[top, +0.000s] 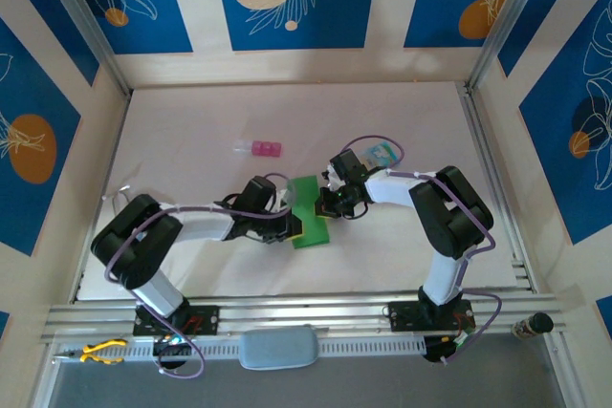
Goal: Fold a paper plane with a square sheet of paper (pick it up from the middle)
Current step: First fold in half a square sheet of paper at the center of the table.
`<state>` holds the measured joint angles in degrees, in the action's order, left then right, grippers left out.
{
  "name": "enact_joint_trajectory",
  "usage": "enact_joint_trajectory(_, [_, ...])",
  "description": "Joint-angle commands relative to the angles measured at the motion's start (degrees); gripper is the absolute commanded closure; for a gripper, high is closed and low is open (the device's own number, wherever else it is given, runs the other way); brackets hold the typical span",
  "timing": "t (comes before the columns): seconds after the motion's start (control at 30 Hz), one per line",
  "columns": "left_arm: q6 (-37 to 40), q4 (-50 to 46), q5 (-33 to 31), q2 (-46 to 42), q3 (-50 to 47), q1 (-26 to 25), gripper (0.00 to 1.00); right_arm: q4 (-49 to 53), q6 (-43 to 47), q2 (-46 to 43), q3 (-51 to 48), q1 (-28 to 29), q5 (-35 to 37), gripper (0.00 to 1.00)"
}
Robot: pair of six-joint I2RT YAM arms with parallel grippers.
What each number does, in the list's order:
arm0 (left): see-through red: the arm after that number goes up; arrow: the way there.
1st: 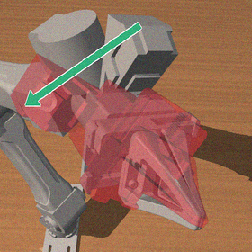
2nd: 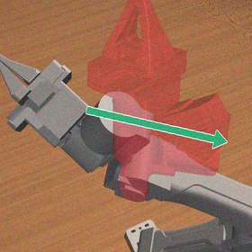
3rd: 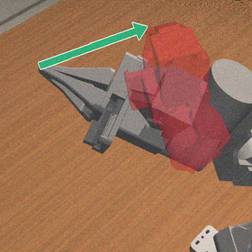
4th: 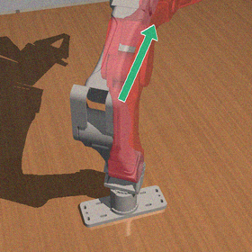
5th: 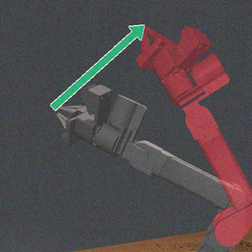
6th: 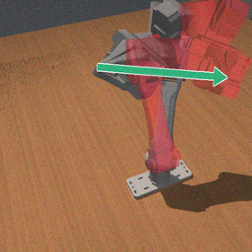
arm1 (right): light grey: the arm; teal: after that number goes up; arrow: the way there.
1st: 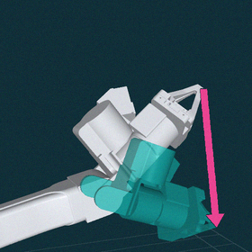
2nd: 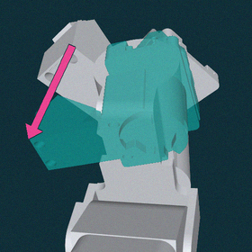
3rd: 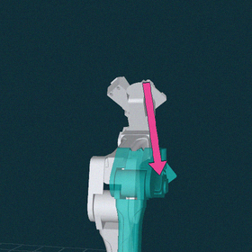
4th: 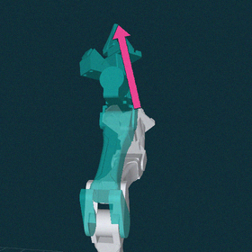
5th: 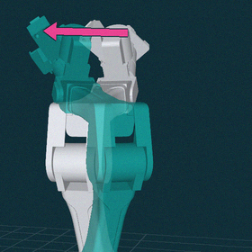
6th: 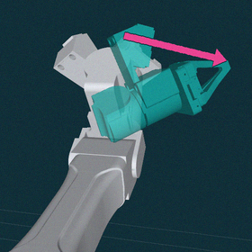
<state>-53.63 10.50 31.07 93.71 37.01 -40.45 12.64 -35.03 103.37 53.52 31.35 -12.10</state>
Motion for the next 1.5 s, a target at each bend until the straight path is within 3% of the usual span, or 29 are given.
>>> enact_joint_trajectory(0.0, [0.0, 1.1, 0.5, 1.2, -2.2, -1.0, 0.88, 7.4, -0.4, 3.2, -3.6, -0.7, 7.0, 1.0])
enact_joint_trajectory(0.53, [4.5, -5.5, 1.3, -3.4, -8.6, -2.8, 0.88, 7.9, -0.2, 3.2, -4.2, -0.8, 7.7, 1.0])
enact_joint_trajectory(0.77, [6.0, -7.5, 0.4, -11.5, -6.3, -2.4, 0.87, 8.7, 0.5, 2.9, -4.1, -0.8, 7.7, 1.0])
enact_joint_trajectory(0.87, [8.7, -11.8, -1.6, -12.7, -2.2, 0.5, 0.87, 9.1, 1.0, 2.9, -3.6, -0.7, 7.4, 1.0])
enact_joint_trajectory(1.1, [11.3, -10.4, 1.9, -1.6, 8.9, 8.5, 0.87, 9.6, 1.8, 3.4, -2.0, -0.6, 6.8, 1.0])
enact_joint_trajectory(1.47, [11.2, -2.5, 3.6, 10.6, 13.3, 10.5, 0.88, 9.9, 2.5, 4.1, -2.0, -0.6, 6.5, 1.0])
